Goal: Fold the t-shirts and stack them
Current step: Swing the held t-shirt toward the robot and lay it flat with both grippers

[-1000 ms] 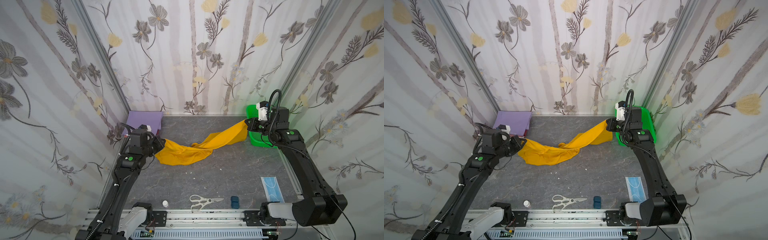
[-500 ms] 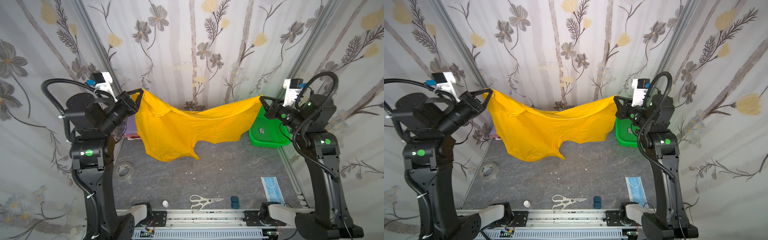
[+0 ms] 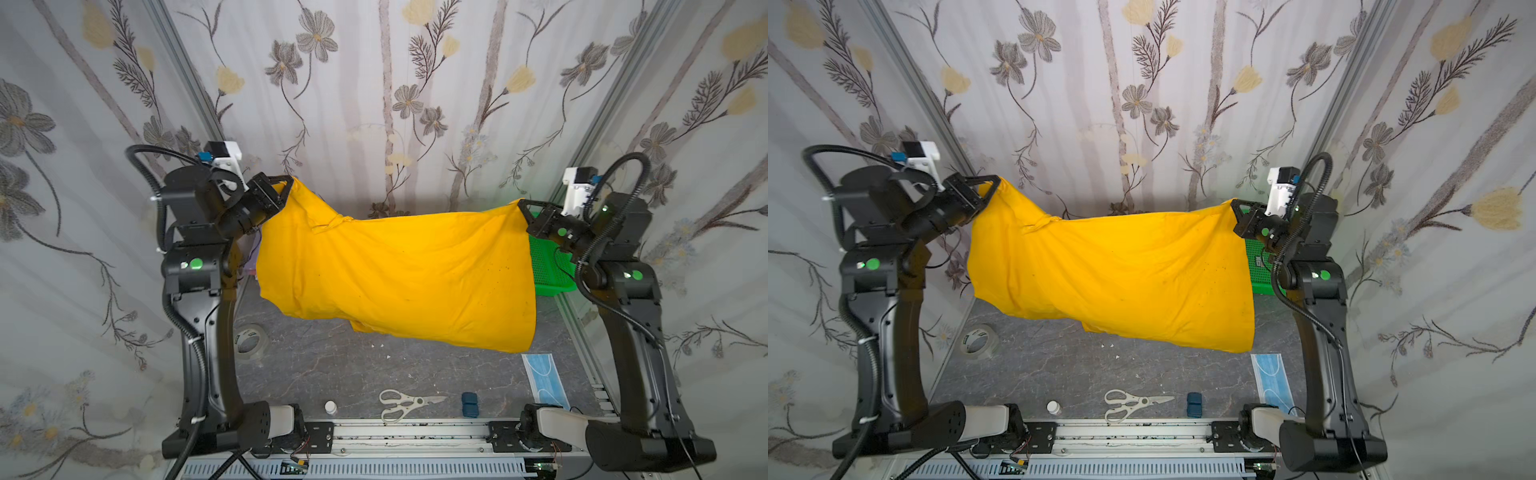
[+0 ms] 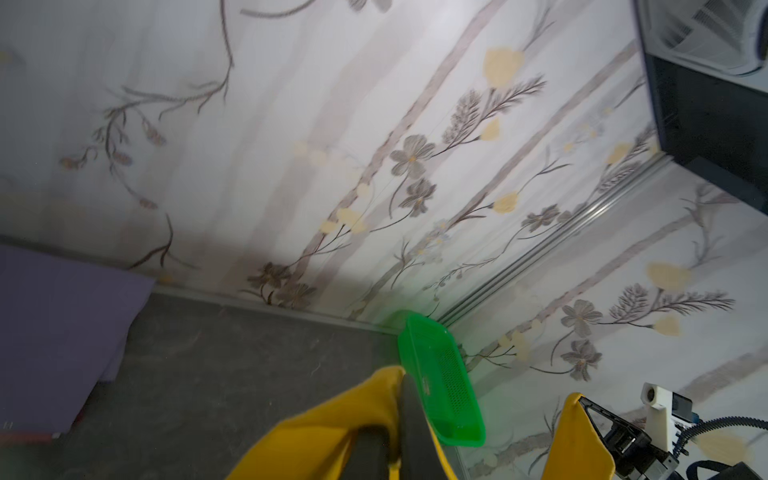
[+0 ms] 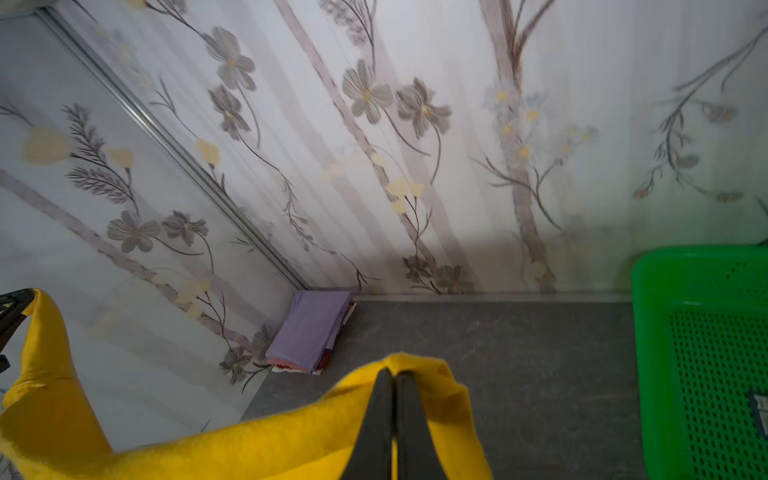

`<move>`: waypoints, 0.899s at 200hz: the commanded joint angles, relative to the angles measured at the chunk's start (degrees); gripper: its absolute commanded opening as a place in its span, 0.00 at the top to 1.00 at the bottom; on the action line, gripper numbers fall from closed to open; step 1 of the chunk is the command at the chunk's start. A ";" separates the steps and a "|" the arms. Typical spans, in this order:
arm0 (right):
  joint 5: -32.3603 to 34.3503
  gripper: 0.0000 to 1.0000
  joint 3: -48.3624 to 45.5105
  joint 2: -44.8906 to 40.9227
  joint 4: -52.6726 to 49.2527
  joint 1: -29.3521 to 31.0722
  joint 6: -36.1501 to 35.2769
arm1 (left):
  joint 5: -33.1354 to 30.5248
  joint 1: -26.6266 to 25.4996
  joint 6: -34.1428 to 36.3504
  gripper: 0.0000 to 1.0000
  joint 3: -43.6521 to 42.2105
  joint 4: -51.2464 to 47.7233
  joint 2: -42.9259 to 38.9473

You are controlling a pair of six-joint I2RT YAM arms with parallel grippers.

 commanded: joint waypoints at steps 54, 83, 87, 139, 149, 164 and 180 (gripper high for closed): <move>-8.07 1.00 13.24 15.26 7.92 -2.93 3.60 | 1.53 -6.72 -0.21 1.00 19.66 6.11 16.72; -9.91 1.00 14.80 12.16 7.17 -4.80 3.88 | 1.21 -5.62 -0.29 1.00 21.19 7.48 11.86; -10.21 1.00 14.35 11.14 6.89 -5.01 3.69 | 1.22 -5.55 -0.09 1.00 20.80 7.51 10.70; -8.88 1.00 -7.96 -7.58 8.29 -6.52 2.05 | 0.52 -5.09 2.46 1.00 -9.50 12.37 -14.57; -7.77 1.00 -14.73 -11.92 8.17 -6.86 1.39 | 0.70 -5.17 1.77 1.00 -19.84 13.24 -20.33; -5.52 1.00 -25.59 -17.02 8.26 -7.14 1.11 | 0.03 -5.37 0.41 1.00 -36.01 13.76 -28.79; -2.32 1.00 -36.36 -20.72 7.18 -7.31 0.23 | -1.73 -5.97 -2.03 1.00 -52.05 13.72 -38.31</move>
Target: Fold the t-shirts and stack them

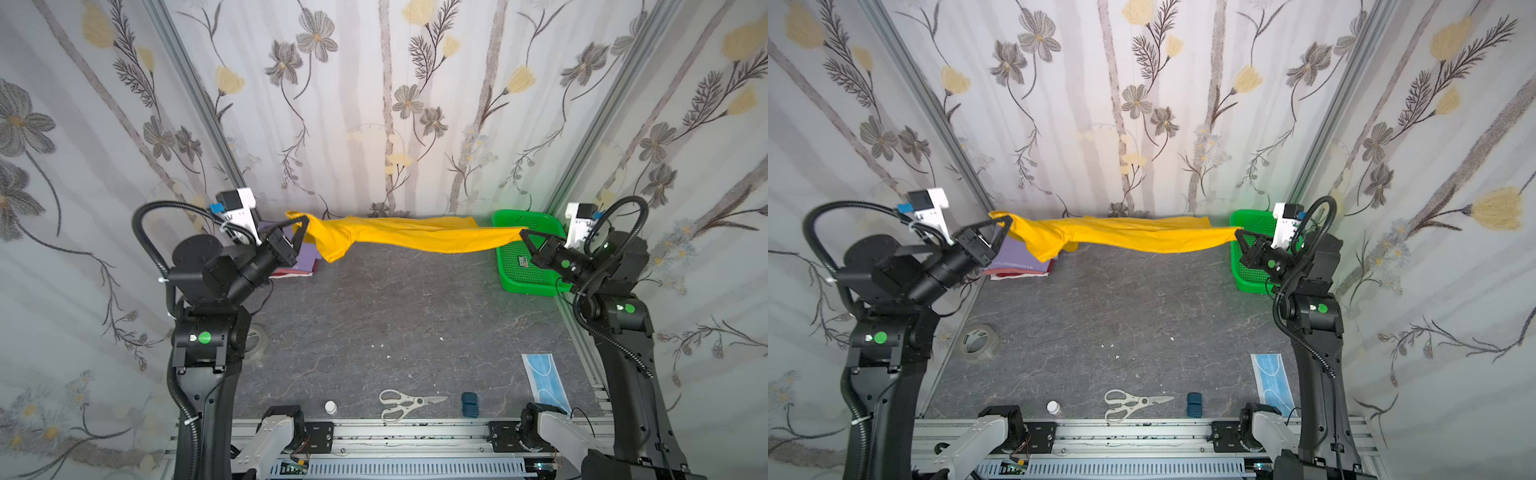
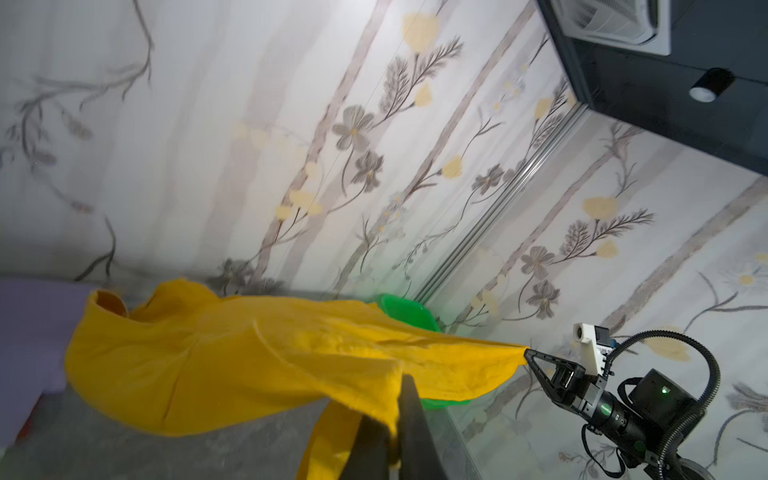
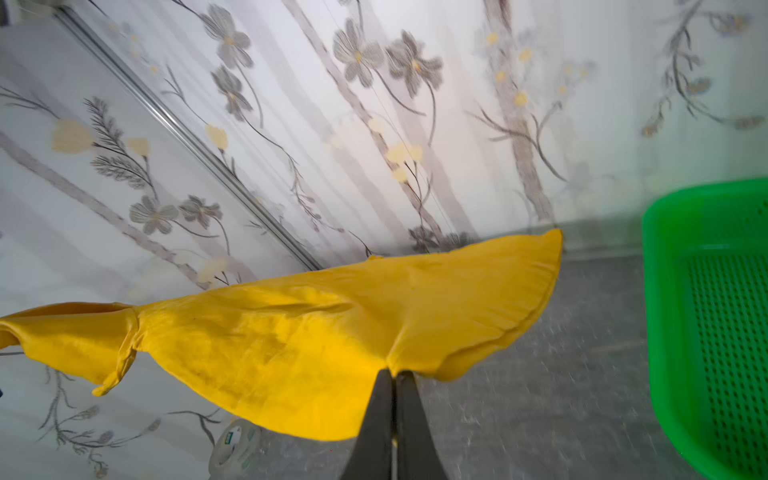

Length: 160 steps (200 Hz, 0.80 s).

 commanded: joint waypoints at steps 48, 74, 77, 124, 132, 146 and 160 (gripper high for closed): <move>7.99 1.00 -32.00 -6.65 1.25 -0.18 0.81 | -7.23 -3.41 -11.84 1.00 -46.89 -5.86 -29.80; 11.01 1.00 -34.93 -6.13 0.45 -0.18 0.11 | -9.01 -5.02 -13.61 1.00 -50.86 -6.37 -32.04; 11.25 1.00 -34.97 -5.85 0.31 -0.15 0.04 | -9.19 -5.25 -13.75 1.00 -50.99 -6.18 -31.66; 13.84 1.00 -34.27 -1.57 0.79 -0.09 -0.09 | -11.28 -9.95 -12.67 1.00 -52.77 -3.62 -23.47; 13.56 1.00 -34.61 -0.73 1.55 -0.09 0.03 | -11.92 -10.72 -12.71 1.00 -53.16 -3.10 -22.73; 13.27 1.00 -34.97 0.79 3.27 -0.09 0.34 | -13.30 -11.21 -12.63 1.00 -53.99 -1.82 -20.86; 13.23 1.00 -34.64 3.42 4.90 -0.09 0.32 | -14.56 -11.20 -12.38 1.00 -54.33 0.84 -17.74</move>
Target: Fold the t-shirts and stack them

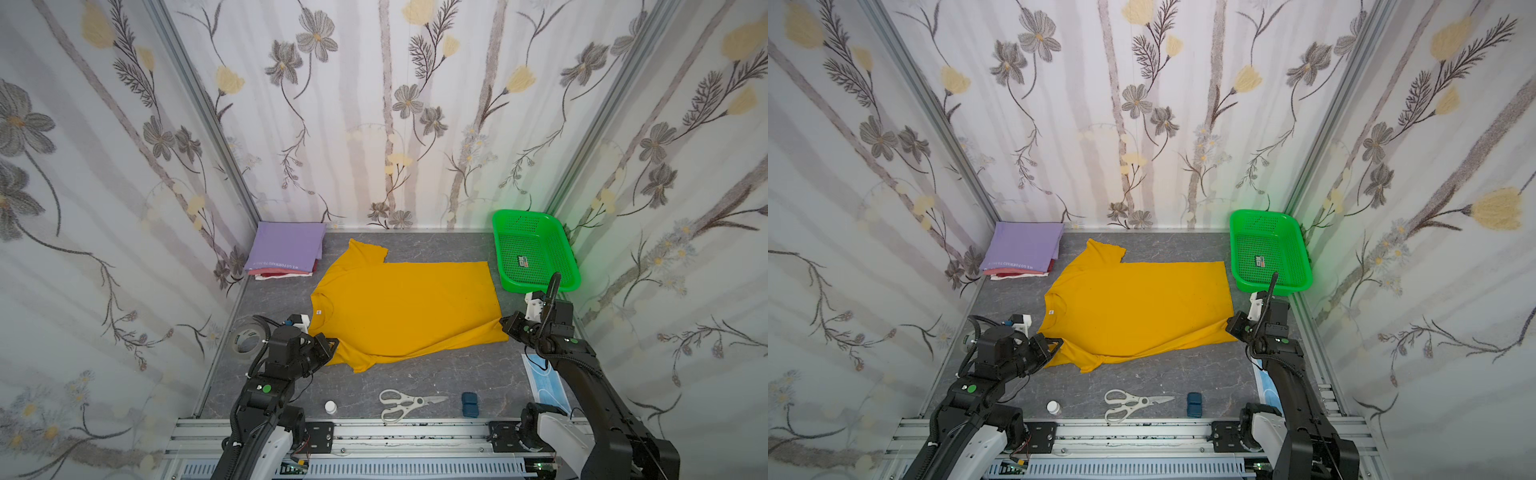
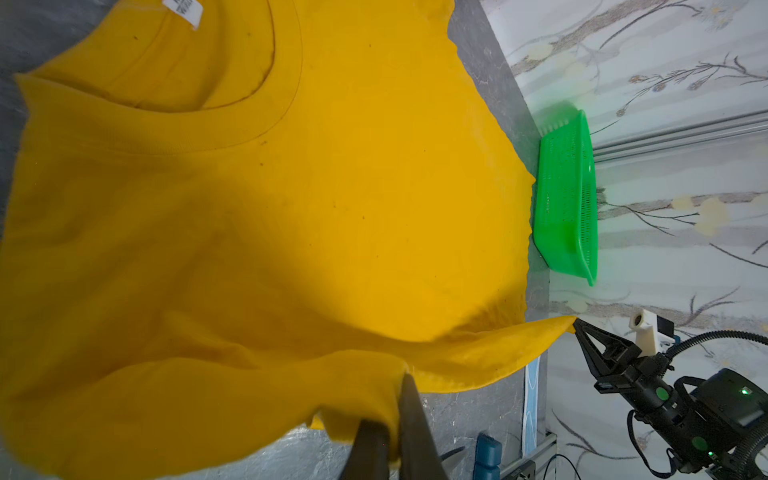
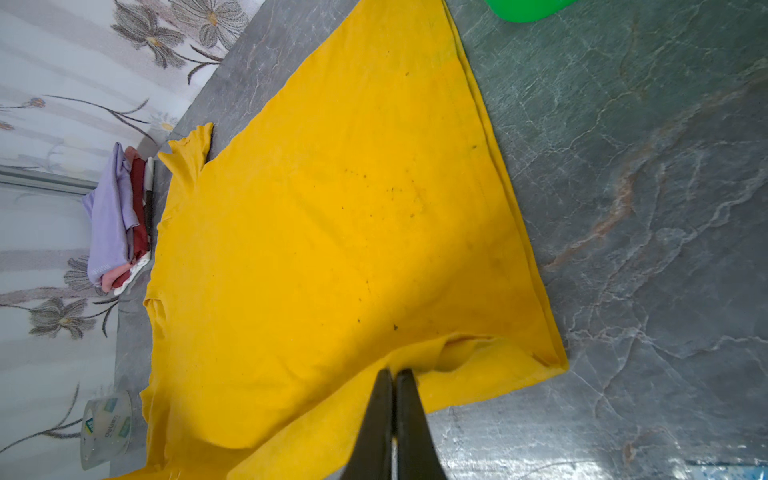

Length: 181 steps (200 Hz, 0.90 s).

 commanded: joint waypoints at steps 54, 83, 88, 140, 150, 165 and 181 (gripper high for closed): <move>1.31 1.00 6.13 15.51 8.29 0.52 -0.31 | -5.35 -0.18 3.65 1.00 8.67 19.35 27.47; 2.49 1.00 7.33 19.75 9.58 0.53 -0.14 | -5.65 -0.01 4.98 1.00 15.33 22.68 38.14; 2.44 1.00 7.50 20.34 9.74 0.53 -0.05 | -5.85 0.18 5.24 1.00 16.28 22.71 39.58; 2.54 1.00 9.30 24.68 10.70 0.79 0.14 | -5.10 1.60 6.65 1.00 23.72 24.69 51.44; 2.52 1.00 9.72 24.89 10.65 0.89 0.06 | -4.79 2.05 6.42 1.00 24.16 25.21 52.64; 2.52 1.00 10.21 24.90 10.61 0.88 0.04 | -4.47 2.31 6.23 1.00 24.46 25.65 53.92; 2.61 1.00 11.09 27.04 10.63 0.88 -0.05 | -4.34 2.46 6.23 1.00 24.73 25.53 54.88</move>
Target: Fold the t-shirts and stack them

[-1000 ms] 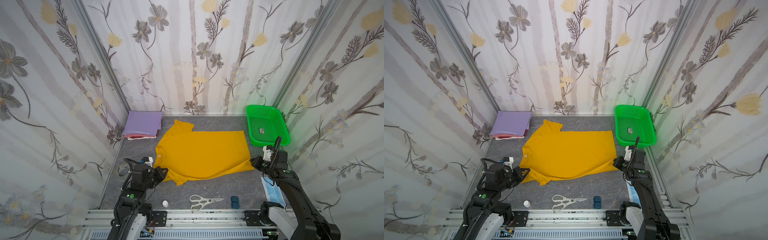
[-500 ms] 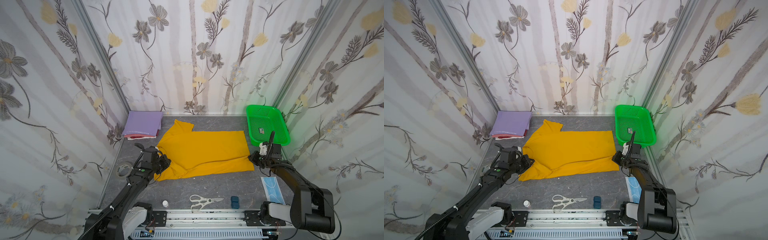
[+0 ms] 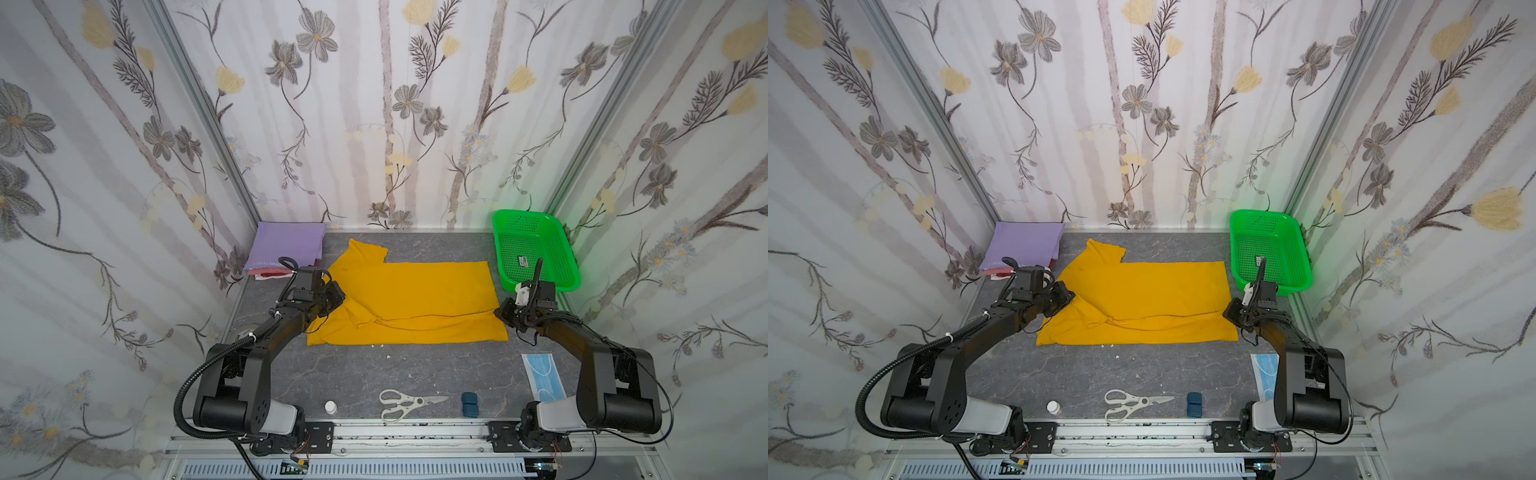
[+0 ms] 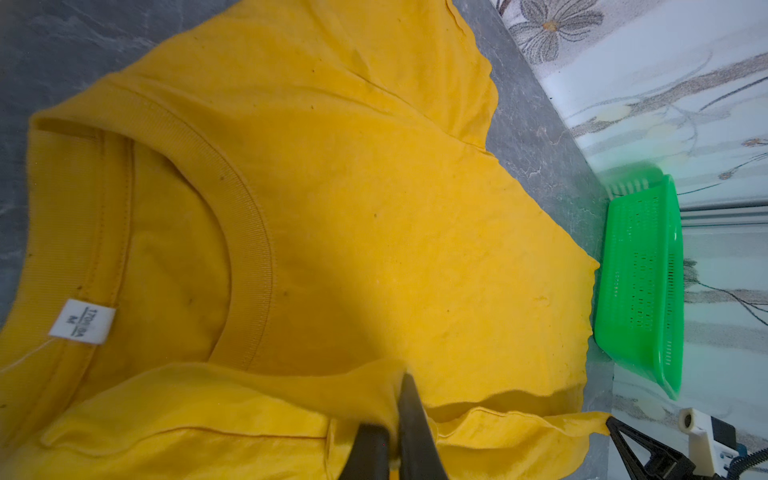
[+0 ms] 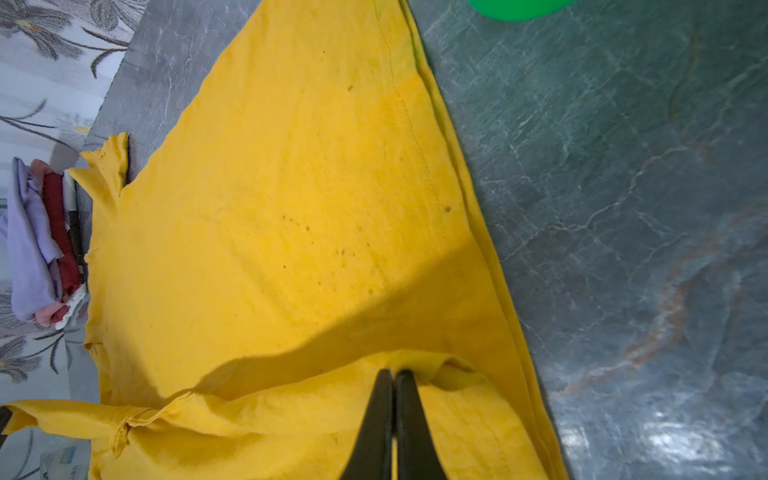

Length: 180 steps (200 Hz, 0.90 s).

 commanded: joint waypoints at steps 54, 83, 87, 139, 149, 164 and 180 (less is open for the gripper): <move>-1.32 0.64 2.66 1.22 4.96 0.90 -0.42 | -2.96 1.46 -0.64 1.00 1.99 0.17 1.33; -3.42 0.22 6.02 -1.33 2.94 1.76 -2.36 | -4.09 1.92 -0.66 1.00 3.86 -2.06 1.50; -3.42 0.19 6.03 -2.03 2.63 1.88 -2.46 | -4.09 1.96 -0.78 1.00 3.89 -1.96 1.55; -1.66 0.02 3.60 -10.23 -1.99 5.44 -4.12 | -1.47 3.12 -1.17 0.00 5.93 -3.11 2.08; -0.22 0.01 3.57 -11.00 -3.26 6.51 -4.11 | -2.24 4.10 -1.85 0.00 5.15 -3.27 0.48; 0.36 0.01 -0.40 -11.95 -3.06 7.50 -3.29 | -4.36 5.38 -2.59 0.00 3.87 -5.04 -2.32; -0.48 0.00 -2.92 -11.89 -1.70 8.13 -2.71 | -3.99 6.38 -2.52 0.00 3.03 -7.87 -4.39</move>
